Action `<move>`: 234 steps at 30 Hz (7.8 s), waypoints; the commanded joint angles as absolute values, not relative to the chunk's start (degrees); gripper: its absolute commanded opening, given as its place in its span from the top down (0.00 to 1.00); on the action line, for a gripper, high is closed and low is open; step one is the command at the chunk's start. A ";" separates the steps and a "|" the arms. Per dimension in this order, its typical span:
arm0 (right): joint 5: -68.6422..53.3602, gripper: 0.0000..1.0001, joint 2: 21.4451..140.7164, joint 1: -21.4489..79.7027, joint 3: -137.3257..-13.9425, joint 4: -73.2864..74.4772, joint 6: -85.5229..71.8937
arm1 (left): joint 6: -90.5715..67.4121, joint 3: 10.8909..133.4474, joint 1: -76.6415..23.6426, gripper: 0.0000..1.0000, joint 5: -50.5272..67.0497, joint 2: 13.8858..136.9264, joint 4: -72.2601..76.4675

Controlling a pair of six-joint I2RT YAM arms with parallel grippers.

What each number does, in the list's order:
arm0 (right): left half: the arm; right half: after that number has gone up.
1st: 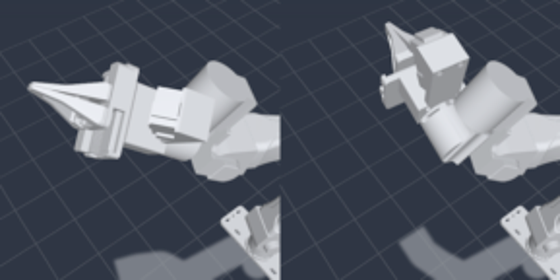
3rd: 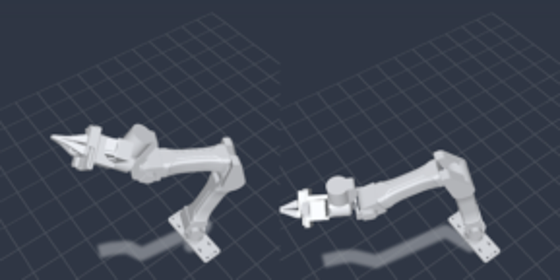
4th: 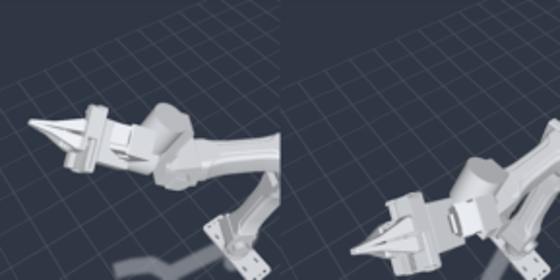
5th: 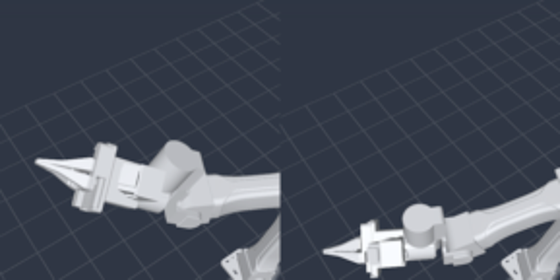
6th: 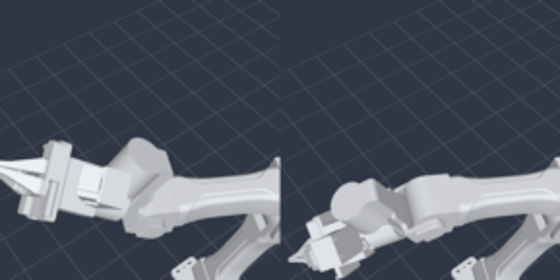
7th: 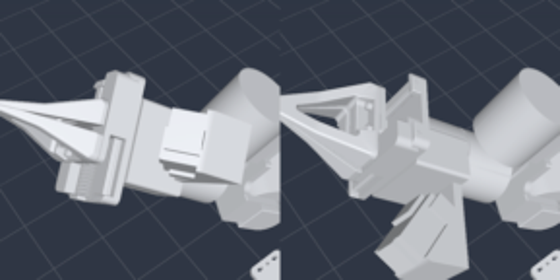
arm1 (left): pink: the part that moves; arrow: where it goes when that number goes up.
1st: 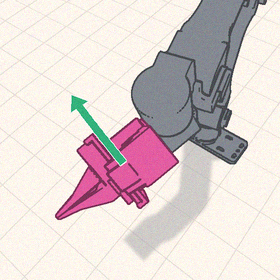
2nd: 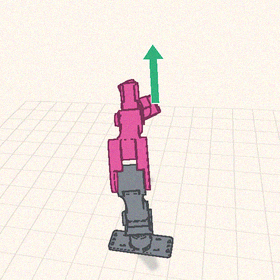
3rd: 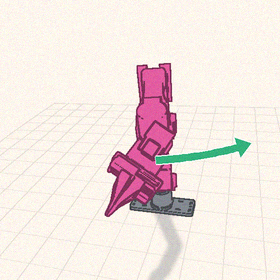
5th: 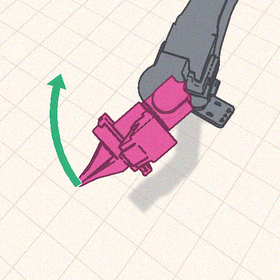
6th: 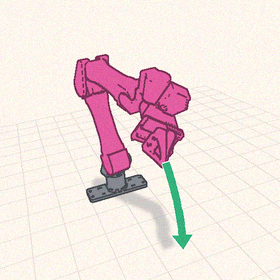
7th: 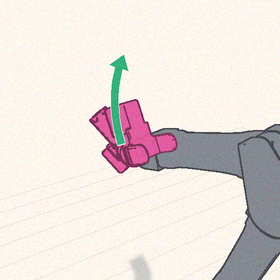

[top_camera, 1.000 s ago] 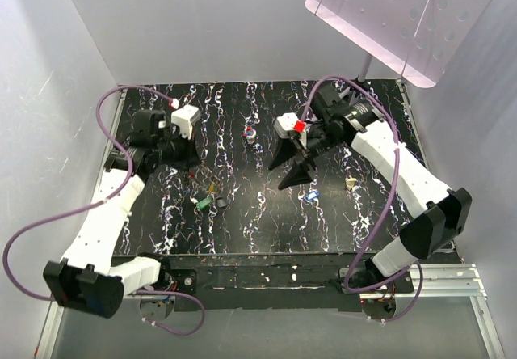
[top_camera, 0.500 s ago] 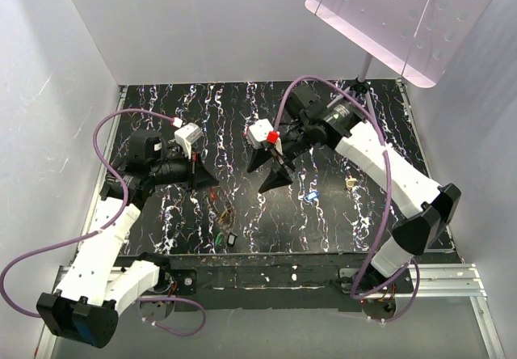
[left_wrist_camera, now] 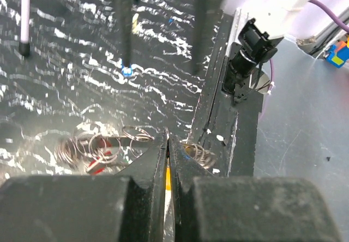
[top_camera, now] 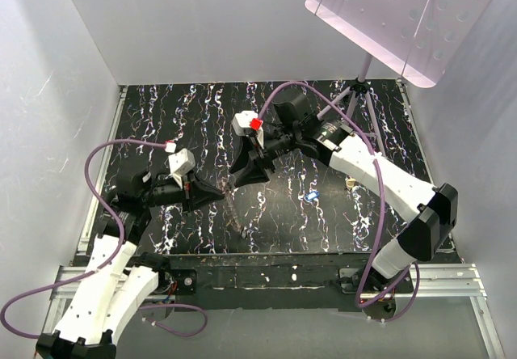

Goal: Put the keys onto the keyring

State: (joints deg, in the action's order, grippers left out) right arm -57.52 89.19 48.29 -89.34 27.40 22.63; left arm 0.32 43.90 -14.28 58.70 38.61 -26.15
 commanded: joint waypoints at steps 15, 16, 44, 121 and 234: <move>-54.85 0.49 81.57 47.46 -91.16 37.56 39.74 | 12.05 40.96 -18.54 1.00 63.63 41.74 3.04; -54.15 0.49 80.95 47.63 -89.14 34.66 38.94 | 10.91 40.52 -18.46 1.00 63.98 42.53 5.43; -50.89 0.69 80.95 49.31 -82.09 21.10 32.26 | -2.11 34.10 -18.02 1.00 61.79 42.01 26.98; -34.45 0.99 107.23 52.65 -130.08 85.61 45.88 | -4.40 37.62 -20.57 0.93 60.82 50.98 18.11; -41.14 0.99 98.52 48.08 -121.99 73.13 41.31 | -14.59 45.70 -16.52 0.44 64.25 50.36 7.73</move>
